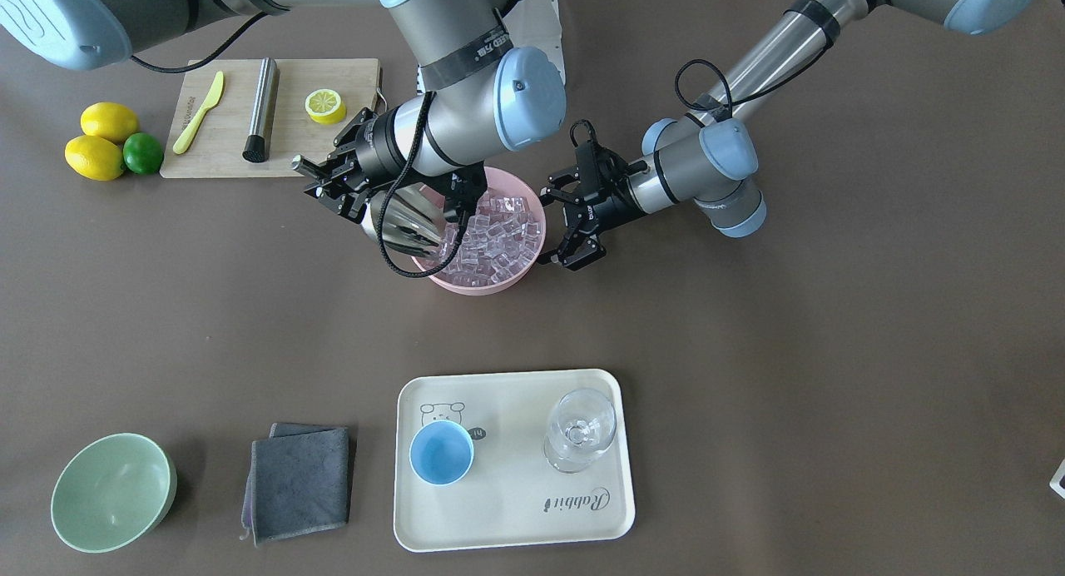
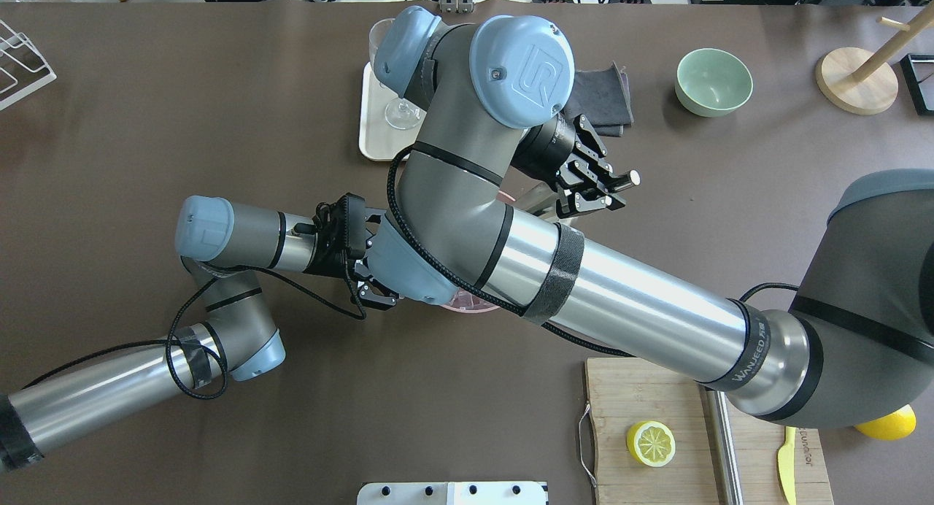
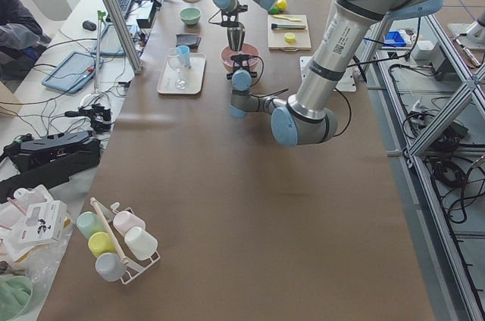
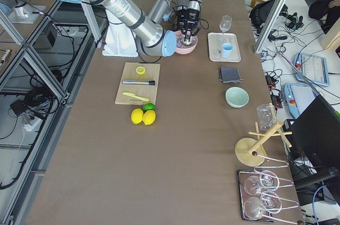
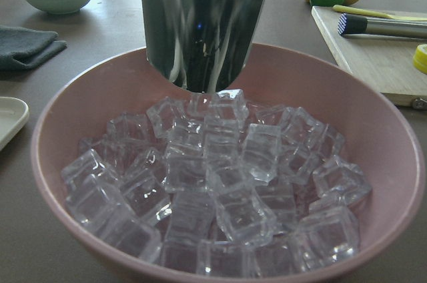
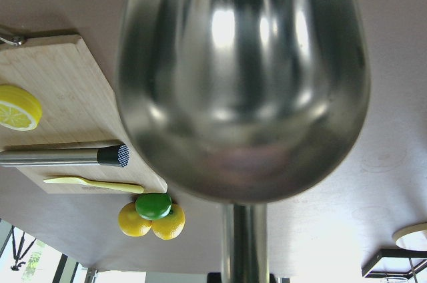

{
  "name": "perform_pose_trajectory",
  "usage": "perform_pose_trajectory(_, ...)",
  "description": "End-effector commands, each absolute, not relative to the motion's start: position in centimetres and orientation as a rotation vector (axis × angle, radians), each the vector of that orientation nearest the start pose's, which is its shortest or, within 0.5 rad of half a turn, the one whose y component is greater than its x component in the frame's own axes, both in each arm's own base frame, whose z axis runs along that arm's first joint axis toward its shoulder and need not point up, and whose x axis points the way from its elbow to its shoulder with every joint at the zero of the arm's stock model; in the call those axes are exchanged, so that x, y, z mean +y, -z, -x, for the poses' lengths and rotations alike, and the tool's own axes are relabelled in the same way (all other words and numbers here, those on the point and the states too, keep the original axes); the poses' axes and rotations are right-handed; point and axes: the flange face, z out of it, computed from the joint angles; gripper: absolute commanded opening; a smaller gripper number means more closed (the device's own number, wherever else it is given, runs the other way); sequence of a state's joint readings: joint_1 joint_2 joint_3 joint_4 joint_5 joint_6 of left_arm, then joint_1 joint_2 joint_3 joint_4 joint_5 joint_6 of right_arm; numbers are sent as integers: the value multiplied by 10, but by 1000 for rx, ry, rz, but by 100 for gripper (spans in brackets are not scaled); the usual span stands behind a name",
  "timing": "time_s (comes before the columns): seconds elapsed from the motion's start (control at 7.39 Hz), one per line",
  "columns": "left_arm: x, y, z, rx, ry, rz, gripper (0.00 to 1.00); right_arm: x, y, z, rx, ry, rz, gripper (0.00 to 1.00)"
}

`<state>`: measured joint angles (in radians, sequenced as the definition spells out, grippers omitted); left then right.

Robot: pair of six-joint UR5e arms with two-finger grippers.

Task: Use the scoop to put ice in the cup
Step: 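Lower the scoop tip into the ice cubes with the right gripper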

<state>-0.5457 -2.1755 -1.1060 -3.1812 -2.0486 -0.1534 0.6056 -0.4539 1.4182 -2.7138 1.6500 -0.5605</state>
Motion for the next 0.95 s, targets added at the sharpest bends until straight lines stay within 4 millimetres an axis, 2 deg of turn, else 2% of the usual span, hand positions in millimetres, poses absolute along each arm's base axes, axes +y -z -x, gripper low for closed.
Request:
perform_pose_trajectory(0.0,-438,-344,-552,1314,-1040,-1301,99,-489,-143,499,-41,1513,206,0)
perform_pose_trajectory(0.14,-438,-344,-552,1315,-1040,-1302,99,-490,-148,507,-43,1513,188,0)
perform_pose_trajectory(0.81,-438,-344,-552,1314,-1040,-1301,99,-492,-153,518,-49,1480,144,0)
